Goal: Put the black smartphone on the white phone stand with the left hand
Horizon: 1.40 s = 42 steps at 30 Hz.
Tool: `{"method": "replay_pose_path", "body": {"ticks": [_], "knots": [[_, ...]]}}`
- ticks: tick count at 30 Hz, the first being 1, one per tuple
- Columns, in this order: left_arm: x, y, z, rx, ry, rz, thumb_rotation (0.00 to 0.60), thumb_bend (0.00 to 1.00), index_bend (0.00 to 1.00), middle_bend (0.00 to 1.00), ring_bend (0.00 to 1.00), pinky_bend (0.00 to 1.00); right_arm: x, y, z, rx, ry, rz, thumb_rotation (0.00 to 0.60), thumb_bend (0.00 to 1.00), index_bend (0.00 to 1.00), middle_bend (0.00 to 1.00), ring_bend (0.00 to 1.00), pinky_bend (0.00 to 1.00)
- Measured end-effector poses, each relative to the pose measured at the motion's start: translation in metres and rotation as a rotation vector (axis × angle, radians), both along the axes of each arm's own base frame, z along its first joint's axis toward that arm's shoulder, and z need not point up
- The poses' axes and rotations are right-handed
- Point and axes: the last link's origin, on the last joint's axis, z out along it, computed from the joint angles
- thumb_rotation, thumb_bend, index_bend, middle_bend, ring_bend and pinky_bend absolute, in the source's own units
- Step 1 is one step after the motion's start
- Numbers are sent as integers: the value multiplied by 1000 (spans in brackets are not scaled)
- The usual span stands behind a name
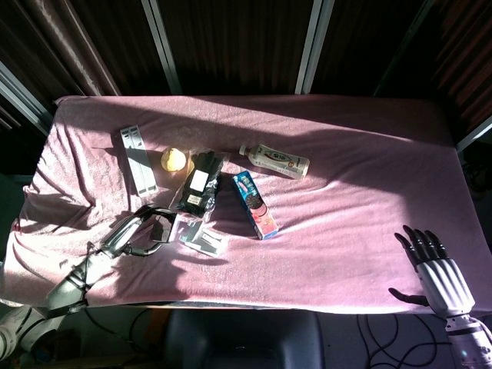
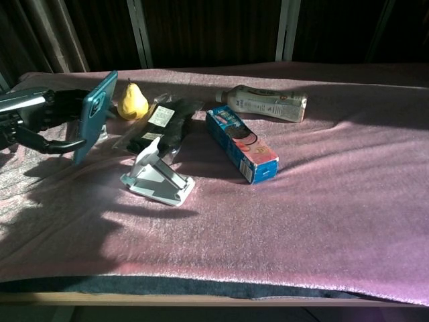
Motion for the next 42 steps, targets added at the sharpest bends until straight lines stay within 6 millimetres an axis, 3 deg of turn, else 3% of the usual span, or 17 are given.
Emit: {"method": "replay_pose_path", "body": {"ticks": [6, 10, 27, 42], "knots": [[29, 7, -22, -92, -58, -34, 600, 372, 896, 860, 382, 0, 0, 0, 0, 7, -2, 1, 600, 119, 0, 0, 0, 0], [37, 15, -32, -134, -79, -36, 600, 372, 897, 859, 378, 0, 0, 0, 0, 8, -1, -1, 600, 119, 0, 0, 0, 0], [28, 42, -48, -170, -156, 76, 600, 371, 884, 843, 365, 2, 0, 0, 1, -4, -11, -6, 600, 119, 0, 0, 0, 0], [17, 43, -56, -179, -196, 106, 600, 368, 883, 842, 365, 39, -2, -2, 5, -56, -13, -22, 600, 119, 0, 0, 0, 0]]}}
